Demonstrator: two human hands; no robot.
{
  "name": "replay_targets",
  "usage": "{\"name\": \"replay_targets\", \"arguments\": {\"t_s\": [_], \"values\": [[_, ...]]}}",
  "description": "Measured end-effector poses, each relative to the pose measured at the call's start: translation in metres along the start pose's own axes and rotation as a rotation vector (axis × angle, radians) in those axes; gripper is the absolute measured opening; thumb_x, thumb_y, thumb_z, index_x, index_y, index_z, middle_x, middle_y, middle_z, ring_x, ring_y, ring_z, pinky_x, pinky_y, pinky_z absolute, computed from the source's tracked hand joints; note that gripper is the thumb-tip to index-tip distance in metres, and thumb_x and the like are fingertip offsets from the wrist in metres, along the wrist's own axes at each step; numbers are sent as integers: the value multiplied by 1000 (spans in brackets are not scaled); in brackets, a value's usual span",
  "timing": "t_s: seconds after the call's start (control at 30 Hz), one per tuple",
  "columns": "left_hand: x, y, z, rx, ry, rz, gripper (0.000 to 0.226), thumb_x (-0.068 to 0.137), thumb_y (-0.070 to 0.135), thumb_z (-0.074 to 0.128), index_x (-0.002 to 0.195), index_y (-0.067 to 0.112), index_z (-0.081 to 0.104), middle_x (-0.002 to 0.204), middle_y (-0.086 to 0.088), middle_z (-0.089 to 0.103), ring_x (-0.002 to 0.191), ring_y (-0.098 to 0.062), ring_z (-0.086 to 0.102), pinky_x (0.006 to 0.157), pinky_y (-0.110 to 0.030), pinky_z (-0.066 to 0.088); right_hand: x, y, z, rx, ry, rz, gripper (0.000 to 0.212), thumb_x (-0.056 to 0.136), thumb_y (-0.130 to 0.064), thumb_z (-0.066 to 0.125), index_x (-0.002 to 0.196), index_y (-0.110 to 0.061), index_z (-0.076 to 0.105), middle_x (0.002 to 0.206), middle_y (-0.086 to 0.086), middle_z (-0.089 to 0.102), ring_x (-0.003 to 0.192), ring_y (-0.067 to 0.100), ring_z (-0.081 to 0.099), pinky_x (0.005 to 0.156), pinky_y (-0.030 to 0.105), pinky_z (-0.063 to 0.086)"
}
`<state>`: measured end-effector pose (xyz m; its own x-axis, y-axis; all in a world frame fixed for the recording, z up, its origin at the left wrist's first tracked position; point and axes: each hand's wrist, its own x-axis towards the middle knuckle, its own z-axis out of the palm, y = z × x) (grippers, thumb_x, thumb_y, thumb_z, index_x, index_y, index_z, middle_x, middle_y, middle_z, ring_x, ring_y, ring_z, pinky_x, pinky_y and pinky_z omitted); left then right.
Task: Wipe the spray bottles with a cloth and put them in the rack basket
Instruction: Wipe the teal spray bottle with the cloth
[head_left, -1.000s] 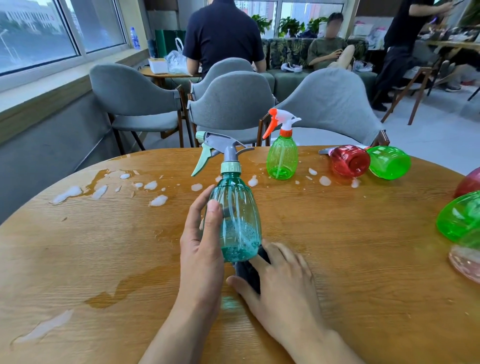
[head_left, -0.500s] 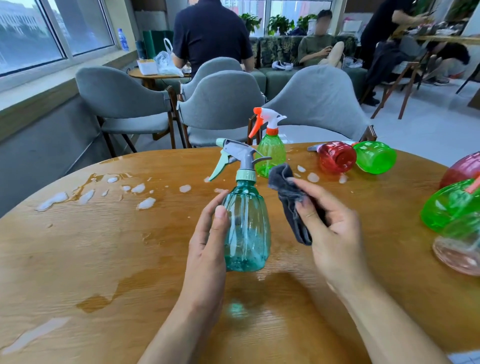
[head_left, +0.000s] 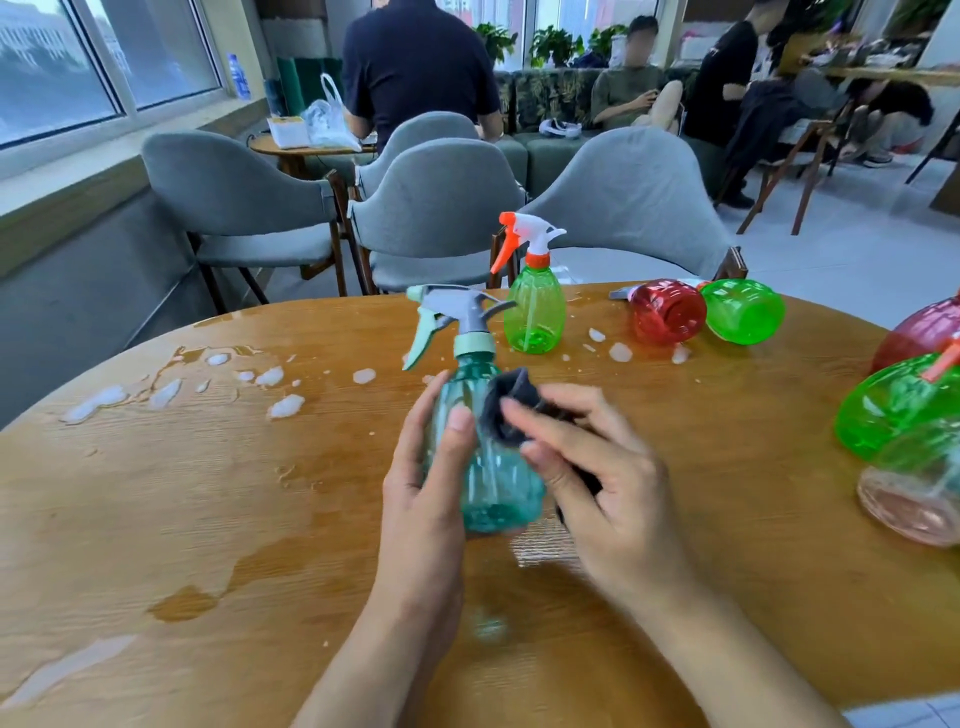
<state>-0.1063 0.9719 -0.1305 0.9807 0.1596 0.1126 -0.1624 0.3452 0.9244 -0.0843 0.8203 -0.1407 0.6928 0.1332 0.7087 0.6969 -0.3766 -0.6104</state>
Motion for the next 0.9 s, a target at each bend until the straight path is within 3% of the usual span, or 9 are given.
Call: {"name": "replay_targets", "arguments": {"t_s": [0.07, 0.23, 0.3, 0.43, 0.5, 0.57, 0.67, 0.8, 0.9], "values": [[5, 7, -5, -38, 54, -20, 52, 92, 53, 68, 142, 38, 63, 130, -3, 75, 114, -28, 75, 69, -39, 60, -9, -1, 6, -73, -38, -94, 31, 103, -22, 65, 133, -23, 71, 129, -2, 64, 116, 24, 63, 97, 40, 53], [15, 14, -20, -76, 129, -4, 52, 92, 51, 64, 141, 36, 64, 132, 3, 75, 118, -19, 74, 81, -35, 60, -24, -3, 7, -100, -181, -210, 26, 102, -22, 67, 127, -22, 76, 124, -3, 67, 112, 18, 62, 95, 30, 51], [16, 12, -24, -35, 107, 18, 48, 96, 52, 68, 142, 41, 63, 134, 5, 74, 119, -21, 73, 81, -40, 64, -20, -9, 0, -28, -122, -119, 25, 103, -23, 63, 125, -25, 76, 123, -7, 67, 115, 12, 64, 96, 25, 50], [10, 0, -23, 142, 2, 112, 45, 94, 53, 63, 139, 53, 63, 145, 10, 66, 134, -18, 64, 109, -53, 54, 6, -22, -16, -61, 73, -37, 28, 106, -14, 57, 132, -15, 67, 130, -2, 64, 126, 4, 58, 105, 14, 42], [7, -4, -19, 227, -62, 160, 47, 96, 52, 65, 143, 50, 61, 150, 11, 63, 140, -15, 58, 117, -53, 48, 17, -24, -13, -113, 66, -19, 36, 106, -17, 55, 141, -13, 63, 134, -1, 60, 132, 5, 54, 110, 18, 39], [4, -7, -15, 232, -104, 157, 47, 98, 47, 66, 145, 44, 61, 148, 9, 65, 139, -16, 60, 116, -53, 48, 20, -22, -5, -158, 7, -3, 39, 107, -24, 56, 145, -16, 62, 138, 1, 55, 133, 13, 53, 112, 27, 42], [3, -9, -14, 154, -43, 91, 43, 101, 41, 60, 144, 36, 64, 143, 8, 69, 136, -16, 63, 116, -53, 49, 15, -21, 8, -302, -67, -75, 38, 107, -31, 57, 142, -20, 66, 138, 3, 55, 125, 22, 54, 109, 32, 44], [12, -4, -22, -43, 59, -83, 40, 106, 45, 58, 143, 30, 65, 135, -6, 73, 130, -32, 67, 111, -55, 51, -7, -23, 23, -343, -162, -279, 33, 105, -23, 65, 136, -16, 71, 136, 4, 60, 112, 28, 55, 104, 33, 46], [14, 0, -23, -108, 28, -123, 42, 109, 44, 52, 145, 25, 62, 136, -13, 71, 127, -38, 67, 110, -54, 52, -23, -13, 26, -390, -162, -397, 32, 103, -12, 68, 134, -17, 72, 138, -1, 56, 107, 31, 58, 97, 37, 52]]}}
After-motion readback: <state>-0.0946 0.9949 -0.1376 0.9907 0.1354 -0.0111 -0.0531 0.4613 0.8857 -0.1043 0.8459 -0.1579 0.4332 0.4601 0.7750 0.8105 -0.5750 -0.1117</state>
